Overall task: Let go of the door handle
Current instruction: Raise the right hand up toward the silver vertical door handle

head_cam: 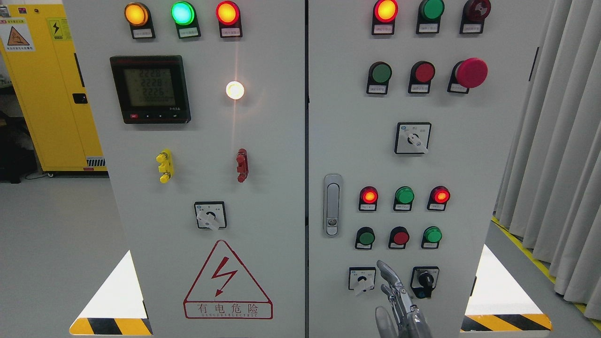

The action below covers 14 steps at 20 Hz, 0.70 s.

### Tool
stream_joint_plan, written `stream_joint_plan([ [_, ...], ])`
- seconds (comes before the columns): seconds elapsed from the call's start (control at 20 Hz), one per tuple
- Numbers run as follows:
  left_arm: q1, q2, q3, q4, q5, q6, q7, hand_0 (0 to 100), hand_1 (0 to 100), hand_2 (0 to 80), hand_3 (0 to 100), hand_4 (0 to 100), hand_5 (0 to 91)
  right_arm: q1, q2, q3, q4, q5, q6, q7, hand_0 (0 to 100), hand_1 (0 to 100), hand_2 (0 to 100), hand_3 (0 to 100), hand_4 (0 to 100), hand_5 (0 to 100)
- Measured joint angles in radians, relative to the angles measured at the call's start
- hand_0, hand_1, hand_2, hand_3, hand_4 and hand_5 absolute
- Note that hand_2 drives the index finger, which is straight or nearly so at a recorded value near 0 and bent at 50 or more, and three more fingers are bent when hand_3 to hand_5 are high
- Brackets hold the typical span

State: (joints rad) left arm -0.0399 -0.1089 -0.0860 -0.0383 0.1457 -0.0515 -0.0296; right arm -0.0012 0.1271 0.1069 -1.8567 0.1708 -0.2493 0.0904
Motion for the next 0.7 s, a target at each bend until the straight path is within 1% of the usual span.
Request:
stream_joint_plan([
  [0.35,0.000,0.000,0.000,0.000,0.000,0.000,0.000,12,56,0.0,0,0,0.0,0.001,0.000,0.001,-0.001,0.001,0.000,0.000,59,17,0,12,10,5],
  [0.4,0.000,0.000,0.000,0.000,0.000,0.000,0.000,12,56,0.0,0,0,0.0,-0.001,0.000,0.001,-0.001,0.002,0.000,0.000,58,17,0,15,11,6],
  [0.45,0.000,0.000,0.000,0.000,0.000,0.000,0.000,12,56,0.0,0,0,0.0,-0.007,0.000,0.002,-0.002,0.003,0.000,0.000,55,20,0,21,20,12],
  [0.5,0.000,0.000,0.000,0.000,0.000,0.000,0.000,12,56,0.0,0,0,0.0,-0.012,0.000,0.002,-0.002,0.004,0.001,0.001,44,27,0,34,39,29],
  [0.55,0.000,0.000,0.000,0.000,0.000,0.000,0.000,12,56,0.0,0,0,0.0,-0.016,-0.001,0.003,-0.003,0.008,0.002,0.001,44,27,0,38,45,35],
  [0.6,0.000,0.000,0.000,0.000,0.000,0.000,0.000,12,56,0.0,0,0,0.0,-0.019,-0.001,0.004,-0.004,0.016,0.003,0.001,35,35,0,48,56,49],
  [0.65,0.000,0.000,0.000,0.000,0.000,0.000,0.000,12,56,0.0,0,0,0.0,-0.022,-0.001,0.004,-0.005,0.029,0.003,0.001,36,39,0,62,74,74],
  [0.7,0.000,0.000,0.000,0.000,0.000,0.000,0.000,12,56,0.0,0,0,0.0,-0.026,-0.001,0.005,-0.006,0.045,0.004,0.003,44,39,0,66,78,80],
])
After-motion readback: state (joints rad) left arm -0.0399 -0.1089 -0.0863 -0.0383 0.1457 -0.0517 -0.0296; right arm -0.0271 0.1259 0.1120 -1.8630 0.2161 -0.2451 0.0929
